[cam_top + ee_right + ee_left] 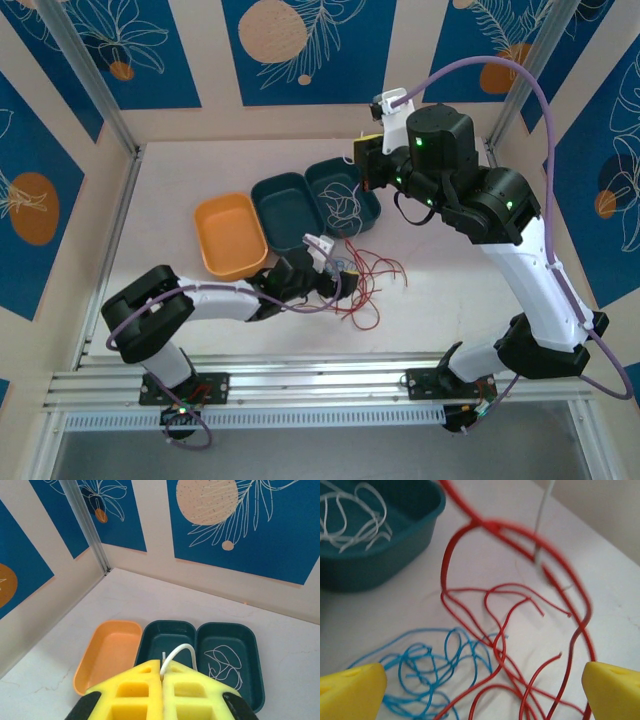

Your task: Untangle the cables

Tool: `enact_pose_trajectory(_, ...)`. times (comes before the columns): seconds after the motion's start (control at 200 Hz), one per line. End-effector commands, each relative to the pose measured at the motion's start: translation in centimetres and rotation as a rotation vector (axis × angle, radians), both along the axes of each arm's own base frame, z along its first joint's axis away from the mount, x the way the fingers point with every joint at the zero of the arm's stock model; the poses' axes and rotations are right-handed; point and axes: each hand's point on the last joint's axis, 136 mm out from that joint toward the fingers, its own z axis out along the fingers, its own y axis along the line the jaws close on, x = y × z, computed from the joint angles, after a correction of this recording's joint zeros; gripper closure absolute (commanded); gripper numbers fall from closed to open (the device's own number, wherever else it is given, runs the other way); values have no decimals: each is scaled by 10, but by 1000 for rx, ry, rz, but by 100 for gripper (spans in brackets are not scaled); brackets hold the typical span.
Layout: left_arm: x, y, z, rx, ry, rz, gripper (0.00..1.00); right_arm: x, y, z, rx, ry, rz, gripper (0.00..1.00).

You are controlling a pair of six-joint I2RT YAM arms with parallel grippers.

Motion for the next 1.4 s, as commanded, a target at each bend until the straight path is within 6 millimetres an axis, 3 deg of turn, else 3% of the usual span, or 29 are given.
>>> enact_pose_trajectory(0.0, 14, -23, 33, -49, -122, -26, 0, -6, 4, 23, 47, -51, 34, 100)
enact_pose_trajectory(0.255, 33, -37, 24, -83, -76, 37, 0, -18, 5, 56, 89, -119, 78, 100)
enact_pose_trajectory(0.35, 35, -40, 12, -92, -15, 60, 0, -20, 4, 64, 106, -147, 81, 100)
enact_pose_trajectory(0.575, 35, -24, -19, -11, 52, 129, 0, -22, -3, 78, 121, -195, 67, 100)
enact_pose_trajectory(0.805, 29, -13, -24, -8, 61, 138, 0, -22, -15, 92, 130, -253, 25, 100)
enact_pose_trajectory(1.05, 15, -2, -6, -36, 54, 111, 0, -2, -23, 71, 94, -223, -57, 100)
enact_pose_trajectory(1.395, -3, 23, 9, -56, 67, 115, 0, 43, -23, 22, 137, -33, -76, 100)
